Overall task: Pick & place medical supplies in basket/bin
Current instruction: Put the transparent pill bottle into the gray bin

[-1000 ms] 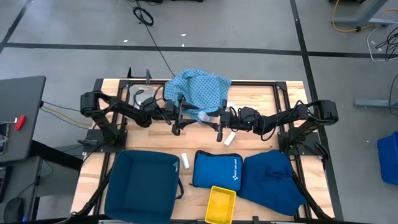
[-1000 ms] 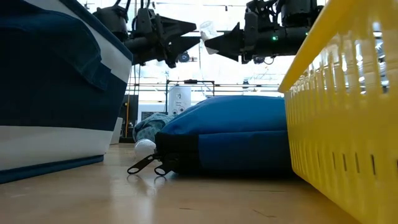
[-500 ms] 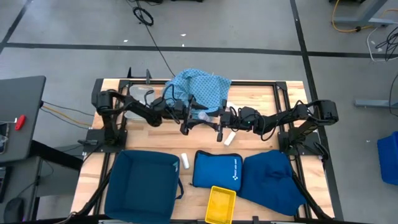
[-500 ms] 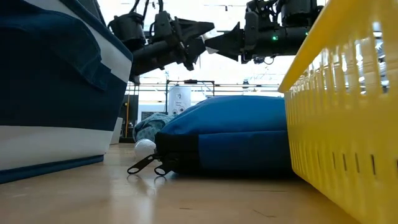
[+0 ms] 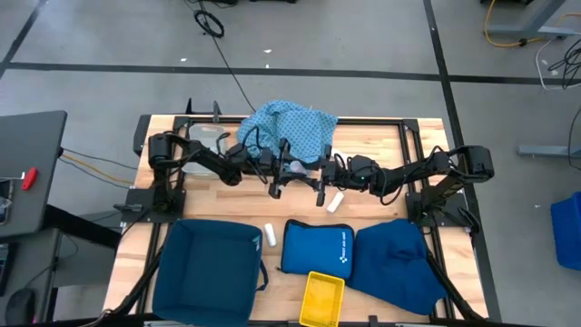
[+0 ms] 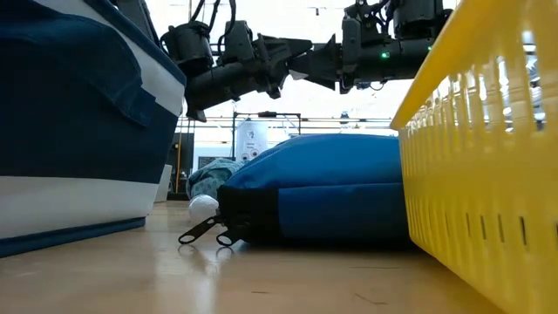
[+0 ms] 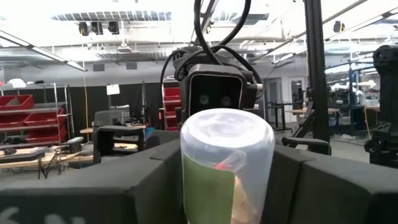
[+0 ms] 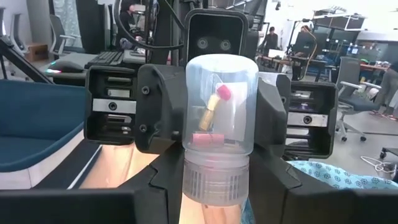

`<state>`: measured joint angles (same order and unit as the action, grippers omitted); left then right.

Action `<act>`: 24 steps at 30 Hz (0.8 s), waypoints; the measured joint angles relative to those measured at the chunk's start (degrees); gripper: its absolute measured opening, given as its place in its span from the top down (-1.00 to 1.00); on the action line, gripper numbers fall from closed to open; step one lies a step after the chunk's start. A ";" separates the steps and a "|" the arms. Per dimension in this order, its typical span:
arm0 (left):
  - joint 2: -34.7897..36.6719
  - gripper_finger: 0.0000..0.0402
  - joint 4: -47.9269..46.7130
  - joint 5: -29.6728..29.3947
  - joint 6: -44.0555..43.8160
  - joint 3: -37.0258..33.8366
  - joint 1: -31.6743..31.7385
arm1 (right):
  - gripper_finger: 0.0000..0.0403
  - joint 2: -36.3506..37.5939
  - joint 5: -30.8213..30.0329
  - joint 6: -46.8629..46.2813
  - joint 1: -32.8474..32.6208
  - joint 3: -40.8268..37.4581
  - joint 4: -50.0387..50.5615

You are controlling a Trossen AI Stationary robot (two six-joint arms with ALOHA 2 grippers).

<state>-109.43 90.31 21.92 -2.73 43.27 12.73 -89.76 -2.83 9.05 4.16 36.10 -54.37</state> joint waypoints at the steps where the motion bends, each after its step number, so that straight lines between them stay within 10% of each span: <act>1: 0.00 0.26 -0.02 -0.04 -0.10 0.00 0.00 | 0.33 0.00 0.04 -0.02 0.03 0.00 0.04; 13: 0.00 0.26 -0.52 -0.94 -1.27 -0.04 0.00 | 0.31 0.06 0.96 -1.56 1.19 0.00 1.04; 24: -0.09 0.27 -0.69 -0.86 -2.83 -0.02 -0.02 | -0.60 -0.04 -1.83 -2.14 2.21 0.04 8.36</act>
<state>-109.51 89.62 21.06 -5.56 43.24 12.71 -89.80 -4.67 6.91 6.37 36.14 -46.01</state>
